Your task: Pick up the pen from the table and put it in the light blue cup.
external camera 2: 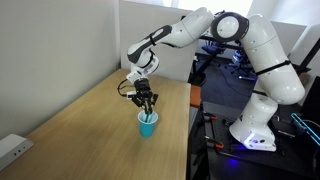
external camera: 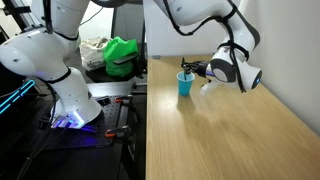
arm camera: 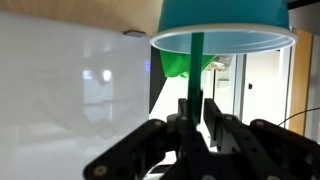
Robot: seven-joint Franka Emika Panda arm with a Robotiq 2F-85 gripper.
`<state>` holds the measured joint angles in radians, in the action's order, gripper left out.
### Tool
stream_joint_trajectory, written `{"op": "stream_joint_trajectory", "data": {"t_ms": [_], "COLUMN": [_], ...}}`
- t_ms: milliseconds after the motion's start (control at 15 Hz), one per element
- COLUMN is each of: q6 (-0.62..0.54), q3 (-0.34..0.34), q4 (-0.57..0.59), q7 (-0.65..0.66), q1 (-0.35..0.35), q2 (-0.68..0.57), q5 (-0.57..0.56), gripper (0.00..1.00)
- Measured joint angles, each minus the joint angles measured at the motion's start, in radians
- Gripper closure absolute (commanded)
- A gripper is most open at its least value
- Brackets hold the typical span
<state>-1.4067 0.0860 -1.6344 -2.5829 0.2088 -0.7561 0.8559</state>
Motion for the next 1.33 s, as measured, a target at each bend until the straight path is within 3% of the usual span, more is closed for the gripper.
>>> {"op": "stream_joint_trajectory", "data": {"t_ms": [533, 600, 800, 867, 1133, 1200, 1333], "q6": [-0.011, -0.013, -0.023, -0.029, -0.040, -0.040, -0.041], "q3": [-0.027, -0.028, -0.030, -0.030, -0.031, -0.031, -0.032], "q4": [0.000, 0.000, -0.004, -0.008, -0.031, -0.039, -0.053], "q7": [0.020, 0.020, 0.020, 0.020, 0.020, 0.020, 0.020], "q1": [-0.001, -0.002, -0.008, -0.009, -0.014, -0.015, -0.019], "q2": [0.000, 0.000, 0.007, 0.014, 0.058, 0.072, 0.099], "q5": [0.038, 0.038, 0.039, 0.039, 0.039, 0.039, 0.039], "gripper": [0.70, 0.60, 0.41, 0.30, 0.19, 0.23, 0.11]}}
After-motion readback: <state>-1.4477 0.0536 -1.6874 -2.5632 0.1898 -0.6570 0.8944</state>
